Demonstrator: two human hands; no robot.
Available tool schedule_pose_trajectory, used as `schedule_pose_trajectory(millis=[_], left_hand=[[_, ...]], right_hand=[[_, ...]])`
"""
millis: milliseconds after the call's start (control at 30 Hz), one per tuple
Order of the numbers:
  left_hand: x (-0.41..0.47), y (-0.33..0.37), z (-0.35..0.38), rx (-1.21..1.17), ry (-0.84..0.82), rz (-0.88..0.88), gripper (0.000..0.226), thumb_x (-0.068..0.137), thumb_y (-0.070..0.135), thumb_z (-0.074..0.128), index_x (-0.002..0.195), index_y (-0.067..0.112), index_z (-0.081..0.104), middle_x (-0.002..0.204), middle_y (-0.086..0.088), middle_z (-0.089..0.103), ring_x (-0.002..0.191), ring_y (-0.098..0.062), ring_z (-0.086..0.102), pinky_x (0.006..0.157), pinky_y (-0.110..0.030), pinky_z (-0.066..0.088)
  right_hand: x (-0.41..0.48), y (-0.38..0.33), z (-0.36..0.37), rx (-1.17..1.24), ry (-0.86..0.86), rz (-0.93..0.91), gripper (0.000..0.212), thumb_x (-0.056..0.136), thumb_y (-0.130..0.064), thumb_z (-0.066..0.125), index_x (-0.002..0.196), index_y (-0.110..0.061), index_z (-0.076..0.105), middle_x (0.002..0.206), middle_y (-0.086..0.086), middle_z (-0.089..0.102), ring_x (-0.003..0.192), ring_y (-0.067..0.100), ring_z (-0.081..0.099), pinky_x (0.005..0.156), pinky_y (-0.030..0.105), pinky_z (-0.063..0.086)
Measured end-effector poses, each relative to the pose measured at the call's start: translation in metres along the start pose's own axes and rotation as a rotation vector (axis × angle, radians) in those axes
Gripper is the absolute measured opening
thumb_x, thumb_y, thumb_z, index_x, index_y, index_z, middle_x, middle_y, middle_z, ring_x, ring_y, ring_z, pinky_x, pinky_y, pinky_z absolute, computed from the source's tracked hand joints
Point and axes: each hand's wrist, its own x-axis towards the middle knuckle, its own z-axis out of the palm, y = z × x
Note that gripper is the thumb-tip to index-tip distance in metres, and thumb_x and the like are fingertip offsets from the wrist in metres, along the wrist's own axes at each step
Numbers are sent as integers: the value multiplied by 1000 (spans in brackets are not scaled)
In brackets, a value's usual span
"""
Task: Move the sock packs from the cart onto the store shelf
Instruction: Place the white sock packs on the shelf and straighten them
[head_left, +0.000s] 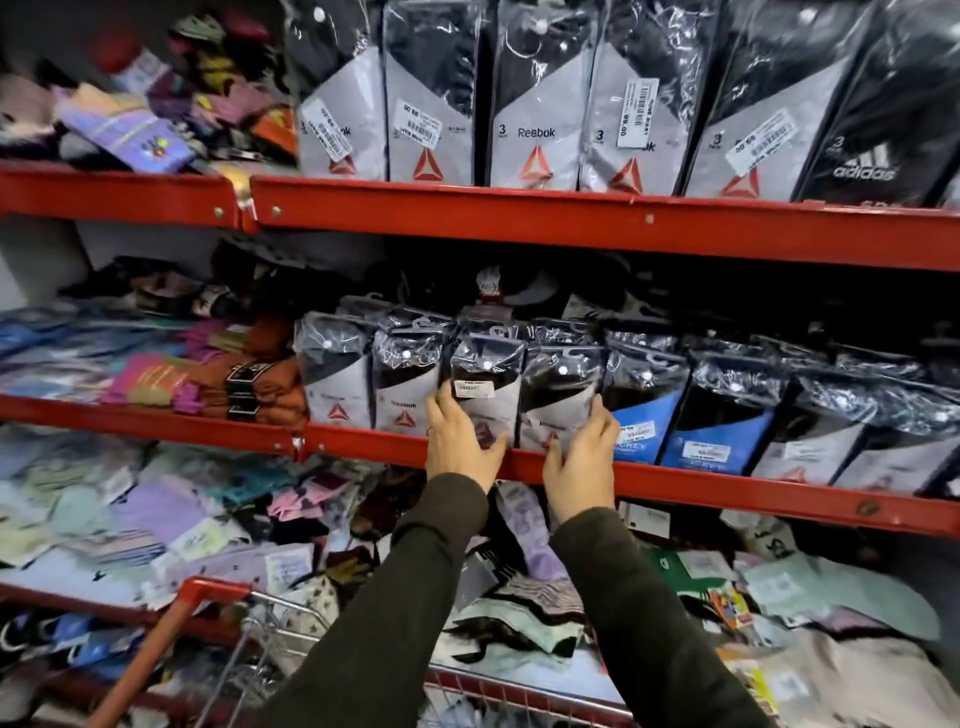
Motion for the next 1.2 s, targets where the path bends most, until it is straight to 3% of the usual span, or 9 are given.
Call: schedule_pose_trajectory(millis=[133, 300, 400, 533, 633, 800, 1033, 1133, 1200], left_hand=[[-18, -4, -14, 0, 191, 264, 99, 81, 20, 76, 157, 10, 12, 156, -14, 17, 137, -27, 44, 111, -26, 36], [7, 15, -36, 513, 70, 634, 105, 74, 40, 70, 157, 12, 12, 165, -11, 11, 154, -32, 9, 126, -51, 13], [32, 33, -37, 780, -110, 615, 110, 75, 37, 72, 158, 8, 6, 166, -10, 9, 155, -29, 3, 127, -47, -3], [50, 44, -38, 840, -194, 587, 105, 77, 15, 72, 158, 8, 5, 165, -8, 15, 154, -26, 11, 127, -41, 2], [51, 44, -36, 837, -194, 600, 105, 77, 16, 74, 157, 9, 7, 164, -7, 17, 153, -24, 14, 128, -39, 4], [47, 43, -34, 825, -172, 597, 102, 79, 15, 73, 157, 9, 9, 164, -8, 17, 153, -25, 14, 128, -38, 6], [44, 44, -28, 815, -139, 574, 99, 80, 10, 70, 157, 9, 9, 164, -10, 18, 153, -26, 15, 128, -40, 5], [44, 44, -28, 815, -145, 564, 101, 81, 12, 70, 158, 8, 4, 166, -10, 12, 154, -27, 9, 127, -41, -2], [42, 43, -29, 825, -126, 553, 117, 78, 32, 76, 158, 6, -5, 167, -10, 0, 155, -28, 2, 126, -44, -5]], right_hand=[[-11, -6, -17, 68, 117, -105, 82, 90, 0, 62, 156, -1, 14, 158, 16, 19, 150, 26, 22, 122, 29, 19], [24, -27, -35, -202, 87, -426, 97, 80, -9, 70, 157, 0, 12, 164, 15, 15, 154, 29, 10, 127, 43, 6], [55, -39, -32, -601, -110, -516, 109, 78, -22, 74, 157, 0, 4, 165, 17, 9, 154, 34, 3, 126, 43, -4], [74, -38, -23, -899, -238, -511, 92, 89, -24, 65, 155, 3, 6, 160, 20, 21, 150, 34, 20, 127, 45, 9], [78, -31, -24, -890, -202, -561, 74, 92, -16, 57, 153, -1, 17, 153, 18, 33, 144, 33, 31, 124, 42, 18], [81, -18, -28, -801, -209, -683, 75, 83, -6, 61, 151, -5, 30, 150, 15, 40, 141, 32, 36, 124, 41, 21], [79, -22, -21, -804, -189, -621, 72, 89, -3, 55, 153, -3, 23, 152, 18, 37, 143, 33, 34, 124, 43, 20], [77, -23, -25, -815, -195, -589, 86, 88, -16, 65, 156, -4, 13, 157, 18, 30, 148, 32, 26, 126, 45, 10], [76, -21, -38, -798, -183, -585, 105, 80, -34, 75, 158, -7, 9, 160, 16, 23, 152, 32, 17, 126, 48, 1]])
